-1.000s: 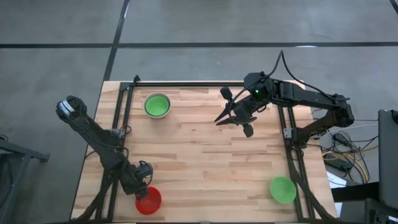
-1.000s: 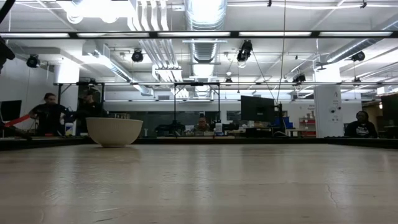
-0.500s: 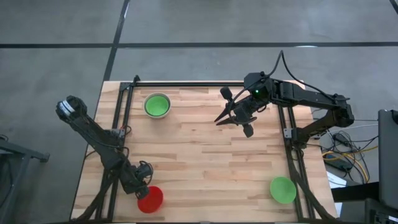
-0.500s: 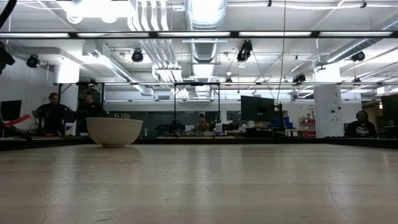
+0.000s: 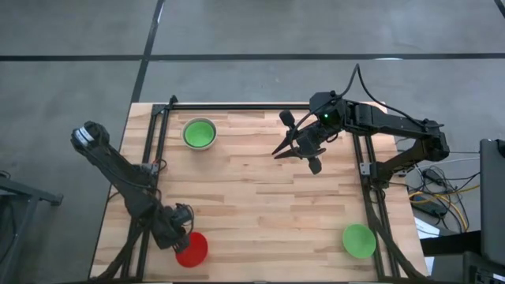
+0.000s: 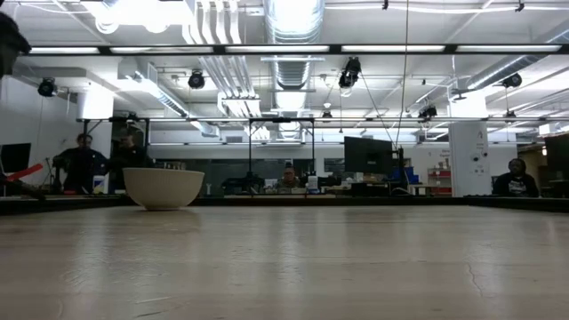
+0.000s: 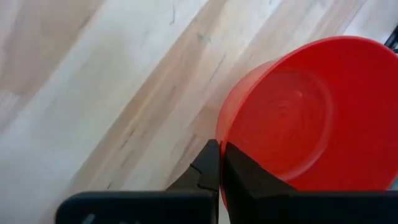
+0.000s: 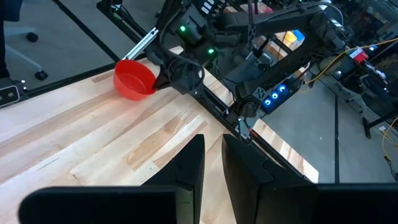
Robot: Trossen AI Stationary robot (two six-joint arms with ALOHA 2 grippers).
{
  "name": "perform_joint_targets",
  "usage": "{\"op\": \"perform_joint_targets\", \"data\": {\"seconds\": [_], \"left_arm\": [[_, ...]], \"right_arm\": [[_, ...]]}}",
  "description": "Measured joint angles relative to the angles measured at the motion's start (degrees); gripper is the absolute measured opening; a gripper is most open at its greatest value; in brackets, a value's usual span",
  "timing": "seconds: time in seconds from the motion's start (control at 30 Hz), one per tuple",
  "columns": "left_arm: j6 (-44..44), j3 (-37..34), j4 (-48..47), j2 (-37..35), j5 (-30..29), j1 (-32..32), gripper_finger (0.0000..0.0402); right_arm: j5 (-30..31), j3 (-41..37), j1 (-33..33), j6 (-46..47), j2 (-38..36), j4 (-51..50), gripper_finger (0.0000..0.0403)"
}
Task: Nest bowls inside each other
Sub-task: Stack the red bowl on the stacked green bowl
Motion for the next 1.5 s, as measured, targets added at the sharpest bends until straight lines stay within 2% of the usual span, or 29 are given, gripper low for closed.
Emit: {"op": "perform_joint_targets", "data": {"seconds": [0.2,0.4,0.6,0.93,1.13,1.5], "left_arm": [[2.2,4.9,-5.9,-0.2,-2.3,0.0,0.0008],[4.0,8.0,-9.4,-2.0,-9.2,0.0,0.0006],[4.9,8.0,-9.8,-5.2,-15.4,0.0,0.0005],[6.5,7.7,-10.5,-7.5,-18.6,0.3,0.0005],[10.1,7.7,-10.7,-9.1,-21.2,0.8,0.0007],[17.0,7.7,-11.1,-13.5,-22.0,4.4,0.0004]], "right_arm": [[0.0,0.0,0.0,0.0,0.0,0.0,0.0052],[0.0,0.0,0.0,0.0,0.0,0.0,0.0052],[0.0,0.0,0.0,0.0,0.0,0.0,0.0052],[0.0,0.0,0.0,0.0,0.0,0.0,0.0052],[0.0,0.0,0.0,0.0,0.0,0.0,0.0052],[0.0,0.0,0.0,0.0,0.0,0.0,0.0052]]}}
